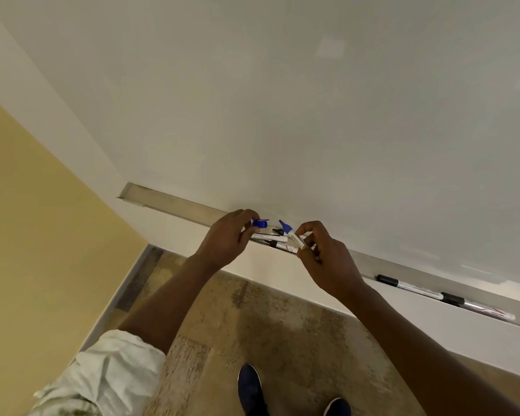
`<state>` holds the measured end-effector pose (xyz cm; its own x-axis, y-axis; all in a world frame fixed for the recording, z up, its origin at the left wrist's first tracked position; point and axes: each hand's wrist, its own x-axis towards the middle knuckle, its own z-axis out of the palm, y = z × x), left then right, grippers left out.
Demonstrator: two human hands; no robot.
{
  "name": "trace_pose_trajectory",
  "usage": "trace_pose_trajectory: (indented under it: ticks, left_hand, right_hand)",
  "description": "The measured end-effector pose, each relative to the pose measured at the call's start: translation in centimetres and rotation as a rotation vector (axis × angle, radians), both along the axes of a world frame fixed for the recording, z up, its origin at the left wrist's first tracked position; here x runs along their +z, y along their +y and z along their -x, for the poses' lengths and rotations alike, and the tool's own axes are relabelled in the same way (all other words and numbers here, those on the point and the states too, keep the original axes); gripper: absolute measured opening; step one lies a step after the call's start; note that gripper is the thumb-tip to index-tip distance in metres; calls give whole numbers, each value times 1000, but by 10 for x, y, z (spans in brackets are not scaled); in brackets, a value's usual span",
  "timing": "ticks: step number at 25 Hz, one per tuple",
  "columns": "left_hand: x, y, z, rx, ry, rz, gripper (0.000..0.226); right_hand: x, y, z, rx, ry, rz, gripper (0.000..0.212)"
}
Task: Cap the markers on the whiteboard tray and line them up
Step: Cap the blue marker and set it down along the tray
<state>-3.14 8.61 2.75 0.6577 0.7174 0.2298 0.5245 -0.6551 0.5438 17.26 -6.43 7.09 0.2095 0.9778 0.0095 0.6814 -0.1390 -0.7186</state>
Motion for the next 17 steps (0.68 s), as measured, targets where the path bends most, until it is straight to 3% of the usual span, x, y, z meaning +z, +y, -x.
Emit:
trace_pose_trajectory:
  ticks: [13,15,17]
  left_hand:
    - [44,-32,-44,-198,107,-214,22]
    - [49,-38,-50,-187,61,-144,20]
    - [55,-47,-56,-85,-106,140,17]
  right_hand:
    - [15,-28,-22,63,-53,-48,26]
    - [16,-30,-24,36,-29,-45,23]
    - [17,-33,-25,-25,44,-35,15]
